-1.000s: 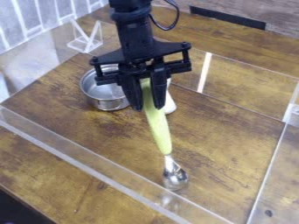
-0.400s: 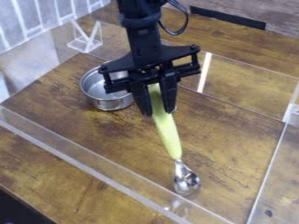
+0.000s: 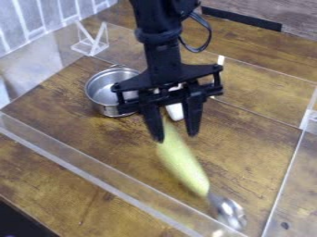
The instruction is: Move the green spoon to the left
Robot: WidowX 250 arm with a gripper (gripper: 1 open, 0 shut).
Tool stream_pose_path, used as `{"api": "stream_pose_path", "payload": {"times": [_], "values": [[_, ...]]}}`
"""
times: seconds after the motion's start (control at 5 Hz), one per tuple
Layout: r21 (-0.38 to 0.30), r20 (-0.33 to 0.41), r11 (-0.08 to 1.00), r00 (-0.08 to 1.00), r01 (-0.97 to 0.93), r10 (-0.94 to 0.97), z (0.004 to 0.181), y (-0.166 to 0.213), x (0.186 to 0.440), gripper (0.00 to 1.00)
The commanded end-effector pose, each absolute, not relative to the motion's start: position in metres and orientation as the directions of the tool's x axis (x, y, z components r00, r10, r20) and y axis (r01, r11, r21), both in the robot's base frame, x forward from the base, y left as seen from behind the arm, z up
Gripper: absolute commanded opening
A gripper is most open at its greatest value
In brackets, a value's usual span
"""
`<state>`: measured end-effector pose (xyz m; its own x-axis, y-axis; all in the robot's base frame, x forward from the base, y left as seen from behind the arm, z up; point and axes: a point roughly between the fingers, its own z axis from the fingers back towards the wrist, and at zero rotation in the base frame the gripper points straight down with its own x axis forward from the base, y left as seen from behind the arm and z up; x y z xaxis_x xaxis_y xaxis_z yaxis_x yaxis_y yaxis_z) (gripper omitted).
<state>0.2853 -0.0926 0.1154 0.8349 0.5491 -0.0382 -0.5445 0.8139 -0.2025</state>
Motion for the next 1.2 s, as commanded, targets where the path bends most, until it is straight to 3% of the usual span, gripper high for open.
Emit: {"api": "stream_pose_path", "payload": {"times": [0.0, 0.2, 0.4, 0.6, 1.0], "values": [[-0.247, -0.002, 0.817, 0.843, -0.521, 0.537, 0.131, -0.087, 0.288, 0.0], [-0.253, -0.007, 0.784, 0.811, -0.567, 0.585, 0.113, -0.086, 0.292, 1.0], [-0.267, -0.009, 0.783, 0.814, -0.562, 0.581, 0.111, -0.092, 0.298, 0.0], [-0.271, -0.014, 0.796, 0.829, -0.541, 0.559, 0.098, -0.1, 0.303, 1.0], [-0.264, -0.011, 0.81, 0.841, -0.524, 0.541, 0.069, -0.107, 0.328, 1.0]]}}
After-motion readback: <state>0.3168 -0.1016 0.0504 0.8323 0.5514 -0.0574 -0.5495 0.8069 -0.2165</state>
